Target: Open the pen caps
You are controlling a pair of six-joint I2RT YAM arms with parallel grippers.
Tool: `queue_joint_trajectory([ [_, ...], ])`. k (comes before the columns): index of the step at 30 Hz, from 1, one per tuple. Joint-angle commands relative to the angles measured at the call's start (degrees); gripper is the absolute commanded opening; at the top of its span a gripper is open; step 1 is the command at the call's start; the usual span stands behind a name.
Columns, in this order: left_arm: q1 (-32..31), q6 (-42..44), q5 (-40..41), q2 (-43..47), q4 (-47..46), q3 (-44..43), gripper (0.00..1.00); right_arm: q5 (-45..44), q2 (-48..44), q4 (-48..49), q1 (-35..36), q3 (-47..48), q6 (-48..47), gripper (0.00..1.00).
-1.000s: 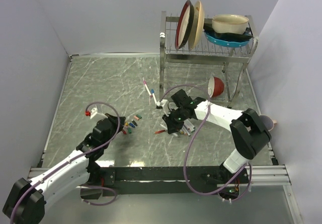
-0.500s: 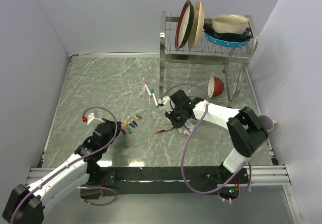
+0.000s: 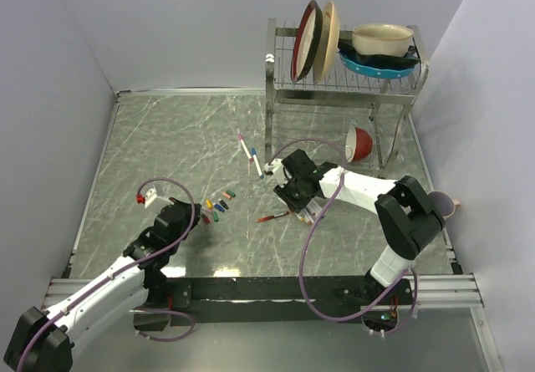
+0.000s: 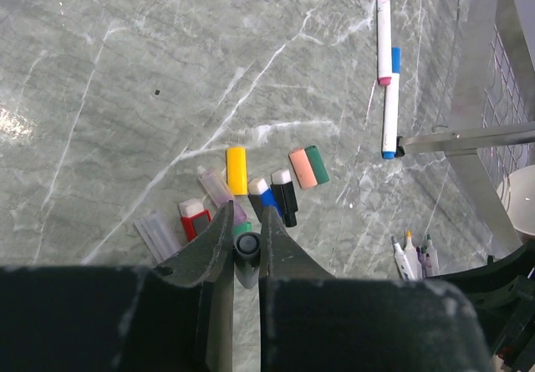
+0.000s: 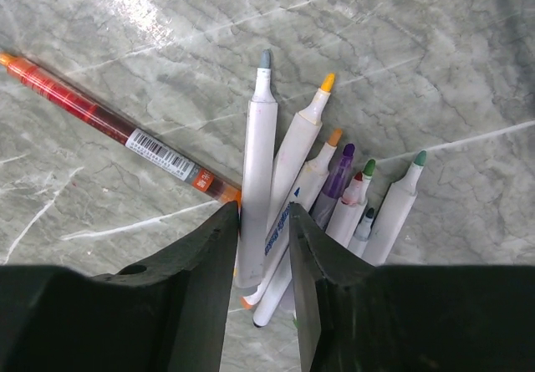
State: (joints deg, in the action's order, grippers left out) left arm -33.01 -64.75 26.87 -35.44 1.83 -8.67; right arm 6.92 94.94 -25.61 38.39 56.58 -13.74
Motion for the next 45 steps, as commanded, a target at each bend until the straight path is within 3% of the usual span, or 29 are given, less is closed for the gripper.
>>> queue_joint_trajectory([
  [1,0.3,0.3,0.7,0.2,-0.3,-0.6,0.15,-0.7,-1.4,1.4,0.2,1.8,0.3,0.39],
  [7,0.3,0.1,1.2,-3.1,-1.4,-1.2,0.22,5.5,-4.5,-0.9,0.0,2.8,-2.2,0.4],
  [15,1.1,2.3,1.6,-14.4,-3.0,-7.5,0.26,15.9,-10.7,-3.5,-1.6,2.5,-7.3,0.43],
  [24,2.8,3.5,1.3,-23.4,0.6,-14.1,0.34,18.0,-13.5,-3.9,-3.3,2.3,-8.1,0.44],
  [27,2.9,4.8,0.6,-23.2,0.4,-15.5,0.41,18.7,-14.9,-3.8,-3.7,2.1,-8.4,0.44],
  [29,3.0,8.2,-1.5,-23.0,-1.2,-16.8,0.53,19.7,-15.8,-3.8,-4.0,1.9,-8.8,0.44],
  [30,3.0,11.5,-4.4,-23.2,-4.3,-17.3,0.66,20.1,-16.9,-3.8,-4.1,1.8,-9.3,0.44],
  [34,3.5,18.0,-13.4,-28.1,-11.4,-20.9,0.87,21.6,-19.4,-3.4,-4.9,1.3,-10.0,0.44],
  [39,5.7,18.1,-16.1,-42.9,-7.5,-35.8,0.93,23.1,-21.6,-3.3,-6.7,0.8,-10.3,0.44],
  [45,6.7,14.5,-13.8,-69.6,16.3,-66.6,0.91,24.0,-23.6,-3.1,-7.6,0.4,-10.4,0.44],
])
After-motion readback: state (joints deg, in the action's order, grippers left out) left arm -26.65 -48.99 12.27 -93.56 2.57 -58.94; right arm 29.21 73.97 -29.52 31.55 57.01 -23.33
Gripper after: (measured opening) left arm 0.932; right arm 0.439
